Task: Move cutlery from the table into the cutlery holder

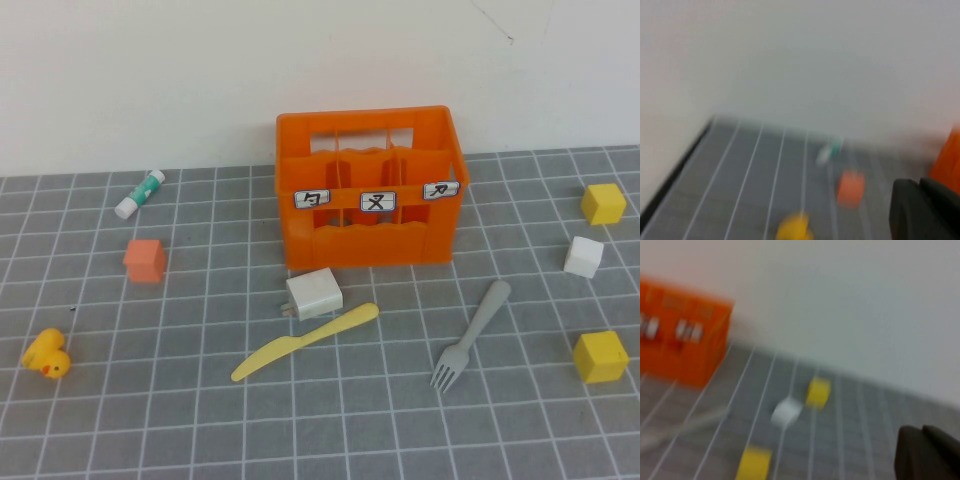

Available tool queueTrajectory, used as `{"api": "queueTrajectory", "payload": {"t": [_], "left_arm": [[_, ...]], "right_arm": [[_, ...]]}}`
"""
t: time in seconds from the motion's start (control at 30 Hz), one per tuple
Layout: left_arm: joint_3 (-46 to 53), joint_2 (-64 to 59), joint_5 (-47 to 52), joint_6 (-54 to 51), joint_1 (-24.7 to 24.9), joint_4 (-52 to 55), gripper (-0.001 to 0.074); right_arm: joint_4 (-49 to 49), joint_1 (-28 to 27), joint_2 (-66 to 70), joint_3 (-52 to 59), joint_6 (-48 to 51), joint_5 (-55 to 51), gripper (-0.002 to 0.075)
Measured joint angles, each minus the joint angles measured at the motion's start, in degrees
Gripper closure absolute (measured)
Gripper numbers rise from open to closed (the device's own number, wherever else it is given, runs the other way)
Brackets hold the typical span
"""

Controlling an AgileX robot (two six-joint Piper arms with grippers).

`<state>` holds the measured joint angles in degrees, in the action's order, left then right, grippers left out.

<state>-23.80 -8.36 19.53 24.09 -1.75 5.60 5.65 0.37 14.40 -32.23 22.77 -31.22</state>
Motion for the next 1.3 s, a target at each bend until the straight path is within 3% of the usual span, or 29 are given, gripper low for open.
{"api": "queueTrajectory", "payload": {"t": [0.1,0.2,0.47,0.6,0.83,1.03,1.3], "left_arm": [[-4.03,-8.47,15.05,-7.85,0.0,-4.58,0.0736],[-8.01,-18.54,23.68,-21.14,0.0,-15.49,0.0736],[-14.36,-41.95,25.56,-54.23,0.0,-54.14,0.0736],[-20.25,-53.01,25.84,-64.18,0.83,-64.02,0.0736],[-30.64,-62.45,19.85,-61.47,14.58,-55.99,0.0736],[-38.34,-70.55,17.24,-46.75,27.8,-41.17,0.0736],[-48.45,-84.67,25.53,-41.06,34.37,-27.98,0.0736]], "right_arm": [[3.05,0.0,4.5,-0.11,6.27,-8.63,0.0729],[7.04,0.0,9.02,0.13,11.85,-12.57,0.0729],[17.52,0.0,12.44,8.83,24.2,-7.49,0.0729],[23.4,0.0,12.7,13.33,29.38,-4.41,0.0729],[28.33,0.0,12.7,13.87,34.59,-3.4,0.0729],[28.69,0.0,12.7,13.87,35.32,-3.5,0.0729],[28.79,0.0,12.7,13.87,35.45,-3.5,0.0729]]}}
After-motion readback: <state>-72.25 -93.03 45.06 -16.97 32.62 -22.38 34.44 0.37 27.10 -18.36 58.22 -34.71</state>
